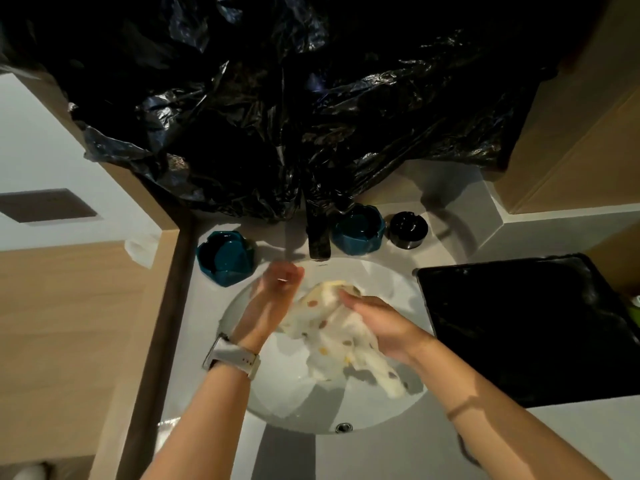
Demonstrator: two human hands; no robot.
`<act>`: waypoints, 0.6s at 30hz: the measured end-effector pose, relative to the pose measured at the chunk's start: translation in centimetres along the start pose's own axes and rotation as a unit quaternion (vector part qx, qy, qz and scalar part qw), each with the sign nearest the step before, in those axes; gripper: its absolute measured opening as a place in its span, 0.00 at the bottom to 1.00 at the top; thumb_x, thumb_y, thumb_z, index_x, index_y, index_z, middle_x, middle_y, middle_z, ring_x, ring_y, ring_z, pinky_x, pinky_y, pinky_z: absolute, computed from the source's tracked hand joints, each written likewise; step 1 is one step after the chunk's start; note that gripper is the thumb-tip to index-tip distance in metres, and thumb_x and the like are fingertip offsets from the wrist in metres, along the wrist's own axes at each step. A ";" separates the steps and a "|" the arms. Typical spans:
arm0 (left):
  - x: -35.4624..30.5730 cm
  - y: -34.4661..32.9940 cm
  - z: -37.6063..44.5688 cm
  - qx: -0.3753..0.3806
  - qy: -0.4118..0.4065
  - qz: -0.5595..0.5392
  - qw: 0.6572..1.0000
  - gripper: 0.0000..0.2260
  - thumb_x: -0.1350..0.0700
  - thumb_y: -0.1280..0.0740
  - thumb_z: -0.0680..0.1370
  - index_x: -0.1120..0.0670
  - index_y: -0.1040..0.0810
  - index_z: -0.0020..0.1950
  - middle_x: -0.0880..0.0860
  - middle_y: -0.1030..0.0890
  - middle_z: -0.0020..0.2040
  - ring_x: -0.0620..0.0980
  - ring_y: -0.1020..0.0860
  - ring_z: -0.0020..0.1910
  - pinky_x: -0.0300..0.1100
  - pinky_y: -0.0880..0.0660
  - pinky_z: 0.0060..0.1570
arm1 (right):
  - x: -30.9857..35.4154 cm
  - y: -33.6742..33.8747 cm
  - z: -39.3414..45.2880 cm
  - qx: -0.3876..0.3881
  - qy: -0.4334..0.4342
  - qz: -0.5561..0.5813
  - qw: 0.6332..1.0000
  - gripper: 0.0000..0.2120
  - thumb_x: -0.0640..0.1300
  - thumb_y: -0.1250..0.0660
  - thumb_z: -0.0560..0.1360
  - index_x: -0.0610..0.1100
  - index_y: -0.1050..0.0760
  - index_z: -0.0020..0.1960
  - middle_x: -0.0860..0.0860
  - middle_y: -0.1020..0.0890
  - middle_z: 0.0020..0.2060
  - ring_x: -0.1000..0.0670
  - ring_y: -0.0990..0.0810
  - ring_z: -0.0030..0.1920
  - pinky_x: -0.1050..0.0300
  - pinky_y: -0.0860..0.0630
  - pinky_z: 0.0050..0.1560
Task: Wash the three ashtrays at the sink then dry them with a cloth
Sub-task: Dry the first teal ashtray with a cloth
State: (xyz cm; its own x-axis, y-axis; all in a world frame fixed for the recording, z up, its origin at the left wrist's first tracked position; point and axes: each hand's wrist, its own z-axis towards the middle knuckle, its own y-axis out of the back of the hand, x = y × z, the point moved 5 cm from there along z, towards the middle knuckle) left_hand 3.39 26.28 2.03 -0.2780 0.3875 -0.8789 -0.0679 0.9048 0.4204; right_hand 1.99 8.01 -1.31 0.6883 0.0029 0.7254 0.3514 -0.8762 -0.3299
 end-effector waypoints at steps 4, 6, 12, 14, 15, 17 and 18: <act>7.4 3.9 1.8 -0.215 0.220 -0.287 0.907 0.16 0.56 0.31 0.79 0.56 0.33 0.62 0.60 0.25 0.61 0.60 0.23 0.58 0.47 0.22 0.45 | -2.1 0.5 0.9 0.025 -0.044 0.269 0.962 0.25 0.52 0.38 0.80 0.36 0.31 0.70 0.38 0.24 0.62 0.41 0.27 0.64 0.45 0.34 0.69; 9.5 5.2 3.1 -0.215 0.274 -0.353 0.868 0.26 0.53 0.30 0.79 0.54 0.38 0.72 0.62 0.30 0.69 0.61 0.22 0.57 0.50 0.18 0.43 | -2.5 0.3 1.2 0.036 -0.053 0.322 0.944 0.29 0.50 0.32 0.76 0.37 0.32 0.72 0.38 0.29 0.68 0.40 0.32 0.70 0.45 0.40 0.74; 10.1 6.4 6.6 -0.212 0.336 -0.434 0.808 0.31 0.49 0.32 0.79 0.54 0.43 0.77 0.62 0.28 0.67 0.62 0.19 0.42 0.52 0.17 0.31 | -3.5 -0.1 1.5 0.057 -0.080 0.493 0.864 0.24 0.47 0.35 0.75 0.35 0.28 0.68 0.37 0.24 0.64 0.37 0.23 0.61 0.36 0.26 0.59; 9.8 6.4 7.0 -0.213 0.344 -0.398 0.823 0.26 0.54 0.36 0.82 0.56 0.42 0.77 0.63 0.28 0.67 0.61 0.20 0.41 0.51 0.18 0.40 | -3.5 -0.3 1.5 0.070 -0.072 0.517 0.850 0.24 0.44 0.29 0.72 0.34 0.26 0.66 0.37 0.23 0.64 0.35 0.21 0.59 0.33 0.24 0.55; 9.8 6.4 7.1 -0.203 0.345 -0.386 0.831 0.24 0.57 0.37 0.83 0.57 0.42 0.77 0.63 0.28 0.69 0.60 0.21 0.42 0.51 0.19 0.46 | -3.5 -0.2 1.3 0.069 -0.060 0.522 0.848 0.27 0.38 0.23 0.66 0.34 0.24 0.64 0.37 0.22 0.63 0.34 0.20 0.58 0.32 0.23 0.52; 9.9 6.2 7.0 -0.191 0.353 -0.376 0.835 0.24 0.59 0.38 0.83 0.57 0.41 0.77 0.63 0.28 0.69 0.59 0.21 0.43 0.48 0.20 0.49 | -3.8 0.4 1.2 0.061 -0.043 0.519 0.851 0.35 0.32 0.19 0.57 0.35 0.22 0.62 0.37 0.22 0.62 0.34 0.20 0.57 0.32 0.22 0.50; 9.7 6.1 6.7 -0.184 0.355 -0.372 0.838 0.23 0.60 0.37 0.82 0.58 0.40 0.76 0.63 0.27 0.67 0.58 0.20 0.43 0.46 0.19 0.48 | -3.8 0.5 1.0 0.063 -0.043 0.516 0.853 0.36 0.32 0.19 0.57 0.35 0.23 0.64 0.37 0.23 0.64 0.33 0.21 0.59 0.32 0.23 0.51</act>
State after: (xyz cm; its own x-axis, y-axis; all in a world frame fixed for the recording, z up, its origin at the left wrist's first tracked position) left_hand 6.69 36.76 -5.43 -0.5190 -0.5804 -0.6275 -0.7294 0.6835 -0.0289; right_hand 0.22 8.07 -4.83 0.7146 -0.6986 -0.0364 -0.4088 -0.3748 -0.8321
